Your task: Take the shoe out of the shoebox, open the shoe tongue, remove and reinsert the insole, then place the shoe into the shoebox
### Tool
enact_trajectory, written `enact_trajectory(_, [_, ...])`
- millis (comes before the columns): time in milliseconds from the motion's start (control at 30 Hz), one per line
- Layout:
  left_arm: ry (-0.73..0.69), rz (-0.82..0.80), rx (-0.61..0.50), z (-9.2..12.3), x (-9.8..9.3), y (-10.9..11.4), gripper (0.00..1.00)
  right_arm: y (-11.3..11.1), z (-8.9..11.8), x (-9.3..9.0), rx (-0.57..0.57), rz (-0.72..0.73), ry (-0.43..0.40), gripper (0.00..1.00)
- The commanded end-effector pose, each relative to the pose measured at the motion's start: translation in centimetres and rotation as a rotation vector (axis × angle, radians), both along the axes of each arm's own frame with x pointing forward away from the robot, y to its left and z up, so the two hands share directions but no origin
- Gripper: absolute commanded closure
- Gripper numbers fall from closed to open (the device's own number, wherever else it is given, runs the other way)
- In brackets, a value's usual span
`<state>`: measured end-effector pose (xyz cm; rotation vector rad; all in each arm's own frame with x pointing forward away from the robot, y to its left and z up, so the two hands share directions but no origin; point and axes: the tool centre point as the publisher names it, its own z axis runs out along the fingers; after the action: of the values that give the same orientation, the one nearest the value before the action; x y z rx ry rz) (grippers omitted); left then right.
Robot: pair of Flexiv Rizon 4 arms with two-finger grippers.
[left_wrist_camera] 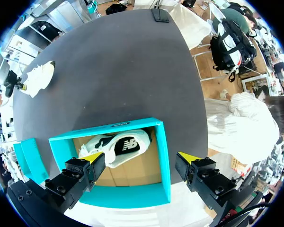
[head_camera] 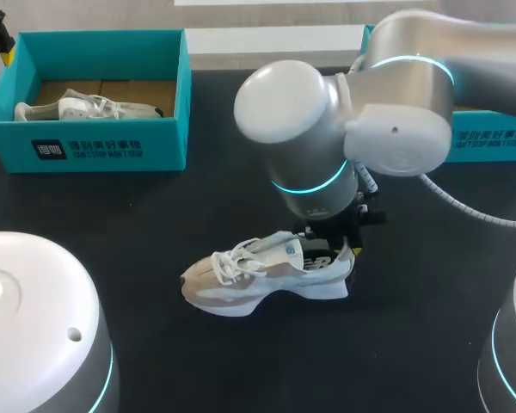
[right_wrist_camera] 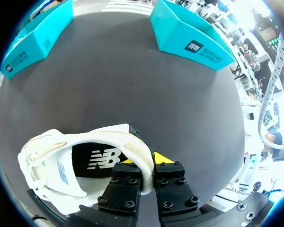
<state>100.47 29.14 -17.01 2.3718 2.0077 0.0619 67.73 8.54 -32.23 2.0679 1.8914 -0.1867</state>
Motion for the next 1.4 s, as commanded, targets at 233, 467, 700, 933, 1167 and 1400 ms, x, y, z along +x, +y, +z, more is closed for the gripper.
enact_trajectory(233, [-0.001, -0.001, 0.002, 0.0, 0.0, 0.0, 0.0, 1.7, -2.8, 0.7, -0.022, -0.297, -0.092, 1.0])
enact_trajectory(467, [-0.001, -0.001, 0.002, 0.0, 0.0, 0.0, 0.0, 1.5, -3.7, 0.9, -0.02, -0.349, -0.099, 1.0])
enact_trajectory(700, [-0.001, -0.001, 0.002, 0.0, 0.0, 0.0, 0.0, 1.3, -3.7, 0.8, -0.006, -0.411, -0.112, 0.0])
enact_trajectory(933, [-0.001, -0.001, 0.002, 0.0, 0.0, 0.0, 0.0, 1.2, -0.2, 0.2, 0.088, -0.389, -0.15, 0.0])
enact_trajectory(1167, [-0.001, -0.001, 0.002, 0.0, 0.0, 0.0, 0.0, 2.3, 3.4, 0.5, 0.293, 0.008, -0.075, 0.0])
enact_trajectory(1400, [-0.001, -0.001, 0.002, 0.0, 0.0, 0.0, 0.0, 6.4, 6.2, -1.4, 0.26, 0.73, 0.119, 0.0])
